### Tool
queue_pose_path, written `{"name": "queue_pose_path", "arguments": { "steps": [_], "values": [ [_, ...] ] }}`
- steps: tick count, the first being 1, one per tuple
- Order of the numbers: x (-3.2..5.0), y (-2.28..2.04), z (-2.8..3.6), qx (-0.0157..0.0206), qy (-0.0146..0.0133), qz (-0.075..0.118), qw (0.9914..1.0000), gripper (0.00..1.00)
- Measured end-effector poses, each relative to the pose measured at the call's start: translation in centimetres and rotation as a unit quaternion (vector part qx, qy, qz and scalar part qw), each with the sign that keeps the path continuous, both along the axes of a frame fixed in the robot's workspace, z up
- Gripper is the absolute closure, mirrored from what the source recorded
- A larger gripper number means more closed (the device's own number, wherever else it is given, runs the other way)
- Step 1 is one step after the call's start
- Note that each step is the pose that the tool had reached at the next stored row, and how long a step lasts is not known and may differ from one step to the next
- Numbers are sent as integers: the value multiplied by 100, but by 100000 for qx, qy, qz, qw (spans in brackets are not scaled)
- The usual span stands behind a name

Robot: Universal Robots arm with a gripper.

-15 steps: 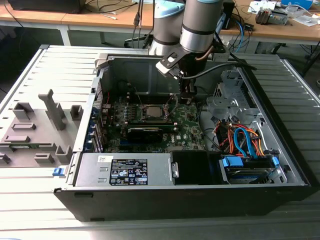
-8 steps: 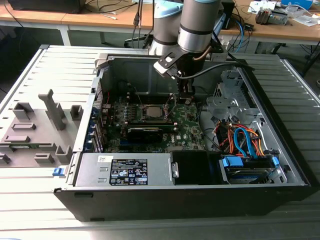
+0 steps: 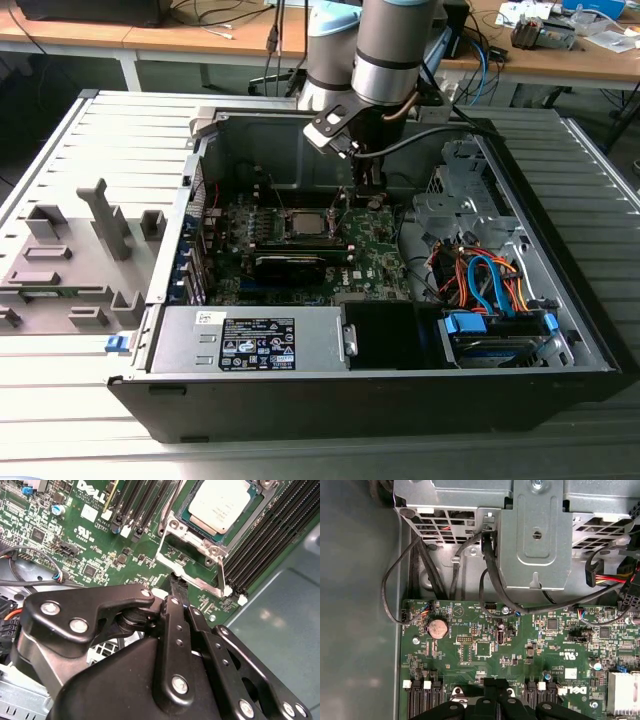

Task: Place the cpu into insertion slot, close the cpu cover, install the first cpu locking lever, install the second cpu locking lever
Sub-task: 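Close the cpu cover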

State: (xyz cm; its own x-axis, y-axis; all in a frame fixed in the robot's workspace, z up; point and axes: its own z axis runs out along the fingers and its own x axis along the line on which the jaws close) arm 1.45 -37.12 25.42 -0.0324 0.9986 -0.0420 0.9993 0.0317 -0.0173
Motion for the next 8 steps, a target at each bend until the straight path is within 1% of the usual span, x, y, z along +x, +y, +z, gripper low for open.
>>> {"name": "queue_pose_path", "arguments": {
  "steps": [8],
  "values": [
    [-52, 0, -4, 0, 0, 0, 100000, 89]
  ]
}}
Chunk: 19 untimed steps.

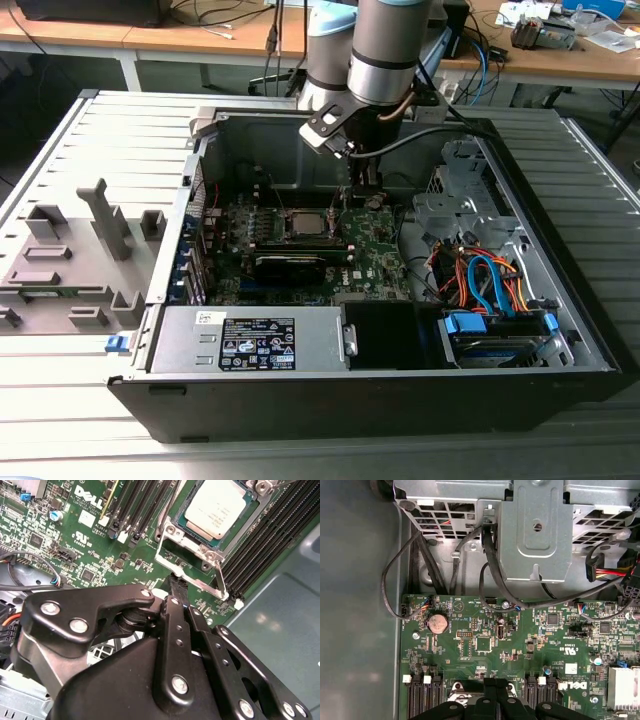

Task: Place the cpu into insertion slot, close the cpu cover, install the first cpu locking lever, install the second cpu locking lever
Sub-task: 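Close the cpu cover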

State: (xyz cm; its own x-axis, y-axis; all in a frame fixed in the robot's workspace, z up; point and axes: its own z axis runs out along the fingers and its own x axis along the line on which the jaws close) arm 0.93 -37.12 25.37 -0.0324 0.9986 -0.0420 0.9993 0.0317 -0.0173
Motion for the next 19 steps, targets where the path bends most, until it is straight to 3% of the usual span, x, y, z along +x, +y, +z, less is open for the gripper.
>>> {"name": "queue_pose_path", "arguments": {
  "steps": [19],
  "values": [
    [-71, 0, -8, -1, 1, 1, 100000, 89]
  ]
}}
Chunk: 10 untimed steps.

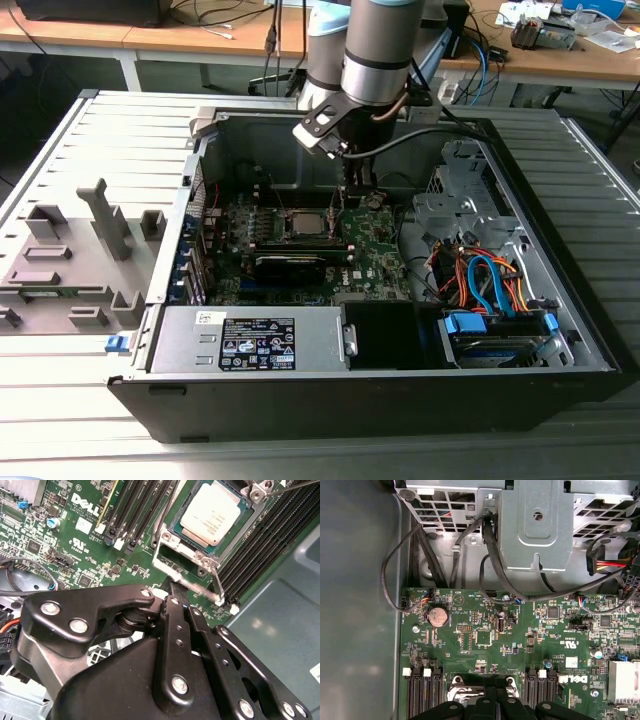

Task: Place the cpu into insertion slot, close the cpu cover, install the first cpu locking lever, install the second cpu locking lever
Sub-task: 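Close the cpu cover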

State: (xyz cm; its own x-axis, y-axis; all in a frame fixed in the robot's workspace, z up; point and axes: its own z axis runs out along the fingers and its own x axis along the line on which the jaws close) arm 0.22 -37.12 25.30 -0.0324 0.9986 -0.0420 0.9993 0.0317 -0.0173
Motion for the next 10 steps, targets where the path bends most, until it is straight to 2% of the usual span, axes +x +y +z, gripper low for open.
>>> {"name": "queue_pose_path", "arguments": {
  "steps": [10],
  "values": [
    [-32, 0, -7, 1, 0, 0, 100000, 89]
  ]
}}
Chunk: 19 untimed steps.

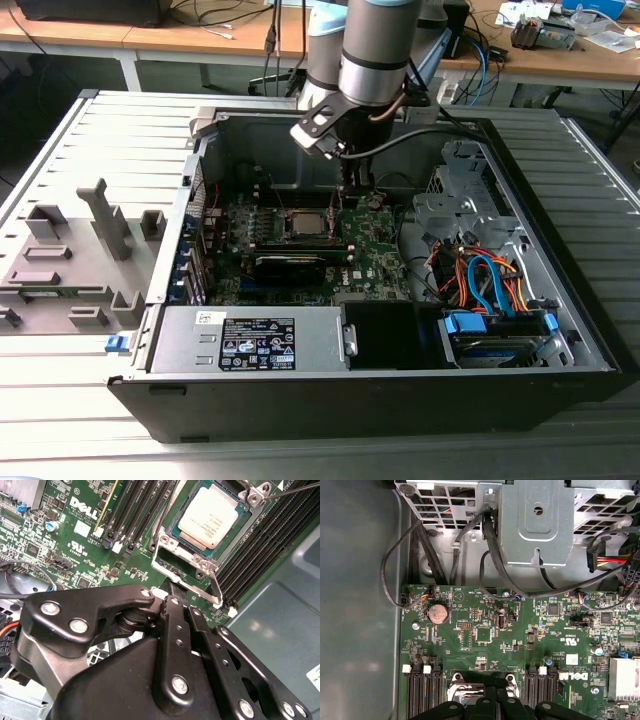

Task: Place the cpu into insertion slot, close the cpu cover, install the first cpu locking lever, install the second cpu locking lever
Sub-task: 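Close the cpu cover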

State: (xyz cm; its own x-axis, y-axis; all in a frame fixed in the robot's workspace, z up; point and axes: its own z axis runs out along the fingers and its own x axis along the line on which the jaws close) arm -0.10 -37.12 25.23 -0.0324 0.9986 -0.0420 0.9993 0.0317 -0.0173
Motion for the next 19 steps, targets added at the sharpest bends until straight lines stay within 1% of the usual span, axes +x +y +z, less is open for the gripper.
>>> {"name": "queue_pose_path", "arguments": {
  "steps": [8, 19],
  "values": [
    [-30, 0, -4, 1, -1, 2, 100000, 89],
    [-47, 0, -19, 0, -1, 1, 100000, 89]
  ]
}}
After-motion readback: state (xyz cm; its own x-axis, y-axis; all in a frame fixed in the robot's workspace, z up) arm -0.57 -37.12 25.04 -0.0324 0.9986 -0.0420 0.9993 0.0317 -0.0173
